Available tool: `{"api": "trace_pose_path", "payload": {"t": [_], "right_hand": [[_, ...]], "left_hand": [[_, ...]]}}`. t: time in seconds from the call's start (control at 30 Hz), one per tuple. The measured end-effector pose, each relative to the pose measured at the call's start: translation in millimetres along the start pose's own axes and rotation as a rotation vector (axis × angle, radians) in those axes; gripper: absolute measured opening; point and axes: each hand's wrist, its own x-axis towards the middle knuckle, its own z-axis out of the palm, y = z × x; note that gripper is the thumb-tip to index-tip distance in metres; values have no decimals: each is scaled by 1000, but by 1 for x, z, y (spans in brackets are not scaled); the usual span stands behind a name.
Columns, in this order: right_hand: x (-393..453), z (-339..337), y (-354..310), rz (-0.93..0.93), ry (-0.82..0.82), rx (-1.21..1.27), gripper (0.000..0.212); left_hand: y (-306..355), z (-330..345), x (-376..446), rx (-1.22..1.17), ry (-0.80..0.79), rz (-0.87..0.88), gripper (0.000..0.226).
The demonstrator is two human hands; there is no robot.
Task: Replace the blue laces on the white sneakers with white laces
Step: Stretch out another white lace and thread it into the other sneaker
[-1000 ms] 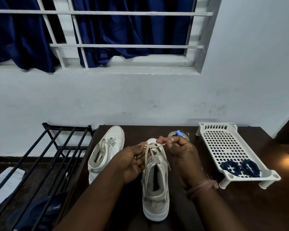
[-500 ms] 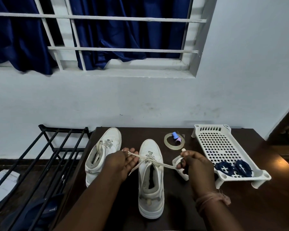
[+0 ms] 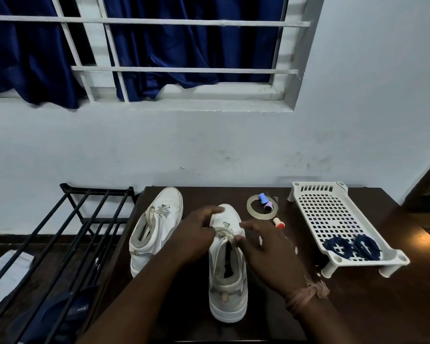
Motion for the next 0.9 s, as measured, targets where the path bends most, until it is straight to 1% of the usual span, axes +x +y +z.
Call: {"api": "trace_pose_path", "payload": {"t": [0.03, 0.1, 0.13, 0.2, 0.3, 0.4, 0.5, 0.67, 0.73, 0.83, 0.9], "right_hand": [[0, 3, -2, 48, -66, 4, 16], [2, 11, 0, 94, -164, 49, 10], [3, 15, 2, 82, -177, 35, 9], [4, 20, 3, 68, -137, 11, 12], [7, 30, 3, 95, -36, -25, 23], [9, 40, -2, 119, 22, -65, 24], [11, 45, -4, 103, 57, -5, 25], [25, 50, -3, 81, 84, 90, 23], [31, 53, -1, 61, 109, 104, 22], [36, 54, 3, -15, 175, 16, 22], [37, 52, 5, -40, 190, -104, 27]], "left_hand": [[-2, 2, 0, 74, -71, 34, 43], [-3, 8, -1, 220, -171, 54, 40], [-2, 10, -2, 305, -176, 63, 38], [-2, 13, -2, 417, -110, 89, 31], [-7, 16, 1, 319, -38, 128, 27], [-7, 22, 1, 293, -3, 144, 24], [-8, 26, 1, 294, 76, 171, 24], [-8, 27, 6, 164, 173, 69, 27], [-7, 25, 7, 138, 187, 38, 22], [-6, 20, 8, 184, 179, 24, 17], [-5, 18, 6, 215, 178, 21, 17]]}}
